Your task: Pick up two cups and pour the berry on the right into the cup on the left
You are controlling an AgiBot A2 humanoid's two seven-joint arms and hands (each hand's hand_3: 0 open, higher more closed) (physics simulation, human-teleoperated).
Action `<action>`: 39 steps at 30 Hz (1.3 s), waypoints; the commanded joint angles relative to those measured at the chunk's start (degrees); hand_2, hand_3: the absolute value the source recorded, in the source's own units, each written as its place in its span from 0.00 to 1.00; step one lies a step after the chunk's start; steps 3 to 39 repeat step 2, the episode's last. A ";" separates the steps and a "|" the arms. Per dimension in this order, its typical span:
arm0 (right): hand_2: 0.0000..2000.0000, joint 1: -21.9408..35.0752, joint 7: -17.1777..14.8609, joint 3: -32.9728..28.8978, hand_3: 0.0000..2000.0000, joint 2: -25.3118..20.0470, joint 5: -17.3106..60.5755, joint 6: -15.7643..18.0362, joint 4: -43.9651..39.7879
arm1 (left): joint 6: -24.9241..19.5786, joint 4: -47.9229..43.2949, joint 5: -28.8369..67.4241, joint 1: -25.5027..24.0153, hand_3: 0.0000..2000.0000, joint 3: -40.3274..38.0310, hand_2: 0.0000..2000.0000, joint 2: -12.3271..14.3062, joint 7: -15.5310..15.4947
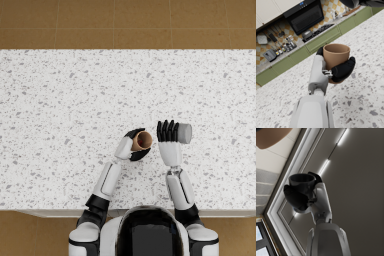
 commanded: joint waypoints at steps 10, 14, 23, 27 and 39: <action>1.00 0.00 0.00 0.00 0.64 0.00 0.00 0.00 0.00 | 0.00 0.00 0.00 0.00 0.64 0.00 1.00 0.00 0.00; 1.00 0.00 0.00 0.00 0.64 0.00 0.00 0.00 0.00 | 0.00 0.00 0.00 0.00 0.64 0.00 1.00 0.00 0.00; 1.00 0.00 0.00 0.00 0.64 0.00 0.00 0.00 0.00 | 0.00 0.00 0.00 0.00 0.64 0.00 1.00 0.00 0.00; 1.00 0.00 0.00 0.00 0.64 0.00 0.00 0.00 0.00 | 0.00 0.00 0.00 0.00 0.64 0.00 1.00 0.00 0.00; 1.00 0.00 0.00 0.00 0.64 0.00 0.00 0.00 0.00 | 0.00 0.00 0.00 0.00 0.64 0.00 1.00 0.00 0.00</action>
